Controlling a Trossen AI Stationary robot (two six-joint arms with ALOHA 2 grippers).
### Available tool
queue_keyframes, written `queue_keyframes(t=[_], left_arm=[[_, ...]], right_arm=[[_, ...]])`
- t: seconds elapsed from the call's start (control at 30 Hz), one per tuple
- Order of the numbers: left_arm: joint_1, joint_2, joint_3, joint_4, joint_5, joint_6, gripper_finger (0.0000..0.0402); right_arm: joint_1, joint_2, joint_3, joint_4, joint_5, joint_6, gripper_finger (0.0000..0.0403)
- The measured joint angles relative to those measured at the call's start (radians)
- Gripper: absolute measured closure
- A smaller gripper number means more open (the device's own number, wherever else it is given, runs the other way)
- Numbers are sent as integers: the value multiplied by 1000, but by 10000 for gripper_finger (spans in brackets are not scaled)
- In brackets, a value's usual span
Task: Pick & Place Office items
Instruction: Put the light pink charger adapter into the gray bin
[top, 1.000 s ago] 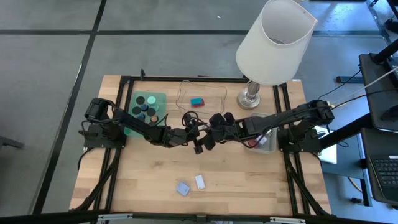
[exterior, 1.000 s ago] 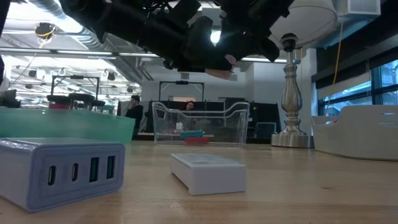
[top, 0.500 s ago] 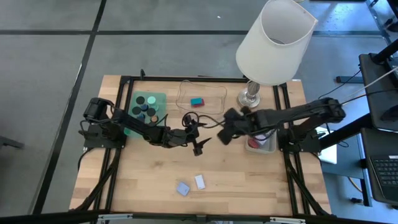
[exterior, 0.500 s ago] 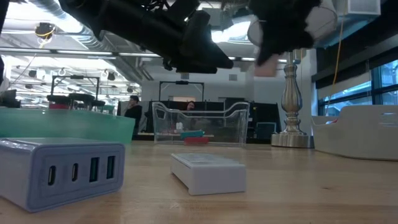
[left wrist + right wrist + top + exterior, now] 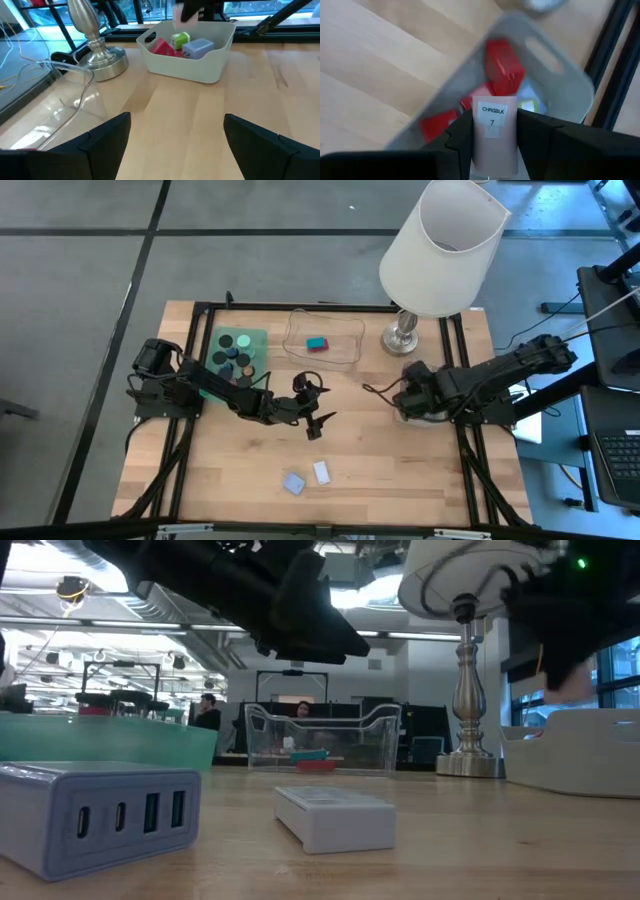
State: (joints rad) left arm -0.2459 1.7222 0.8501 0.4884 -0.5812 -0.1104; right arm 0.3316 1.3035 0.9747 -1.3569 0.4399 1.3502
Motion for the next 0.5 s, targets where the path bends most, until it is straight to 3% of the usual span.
queue_keyframes(t=[0.23,0.5], left_arm=[[-16,0,0,-2,-1,0,84],[-15,0,0,-23,-3,0,84]], right_arm=[[18,-52,-155,111,-138,53,286],[24,-53,-192,115,-120,82,271]])
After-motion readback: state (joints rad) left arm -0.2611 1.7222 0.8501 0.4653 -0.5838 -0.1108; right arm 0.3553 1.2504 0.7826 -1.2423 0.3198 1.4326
